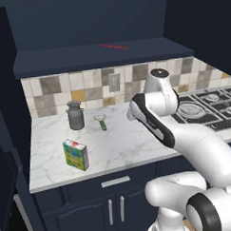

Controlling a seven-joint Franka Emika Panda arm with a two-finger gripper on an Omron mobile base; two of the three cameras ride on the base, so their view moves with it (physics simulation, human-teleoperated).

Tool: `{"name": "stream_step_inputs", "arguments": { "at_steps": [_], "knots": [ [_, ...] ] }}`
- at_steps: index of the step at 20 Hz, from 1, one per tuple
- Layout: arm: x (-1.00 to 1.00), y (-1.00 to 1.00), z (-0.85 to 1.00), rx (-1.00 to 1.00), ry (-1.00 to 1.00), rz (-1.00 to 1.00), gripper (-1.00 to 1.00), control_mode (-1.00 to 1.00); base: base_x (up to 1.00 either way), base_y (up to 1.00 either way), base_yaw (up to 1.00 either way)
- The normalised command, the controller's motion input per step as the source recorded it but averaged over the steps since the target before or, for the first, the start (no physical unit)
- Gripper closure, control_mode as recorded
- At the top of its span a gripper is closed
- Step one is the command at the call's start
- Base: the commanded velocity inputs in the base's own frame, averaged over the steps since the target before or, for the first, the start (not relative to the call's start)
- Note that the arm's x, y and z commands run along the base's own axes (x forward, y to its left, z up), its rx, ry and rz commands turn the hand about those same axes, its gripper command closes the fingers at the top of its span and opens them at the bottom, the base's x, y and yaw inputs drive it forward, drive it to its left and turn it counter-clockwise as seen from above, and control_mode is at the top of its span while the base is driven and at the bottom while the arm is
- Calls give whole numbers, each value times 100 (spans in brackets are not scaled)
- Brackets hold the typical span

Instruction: Pick the cereal and bar from the counter and place them in the cabinets closest to them.

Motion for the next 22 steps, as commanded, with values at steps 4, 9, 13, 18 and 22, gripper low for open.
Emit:
{"name": "stream_step_inputs", "arguments": {
  "at_steps": [4,9,13,18,22],
  "knots": [
    [-26,3,69,-1,0,0,100,-100,0,0,0],
    [-14,6,78,-2,0,0,100,-100,0,0,0],
    [-3,6,78,-2,-3,0,100,-100,0,0,0],
    [0,4,71,0,-7,0,100,-100,0,0,0],
    [-12,0,40,0,-18,1,100,-100,0,0,0]
  ]
}}
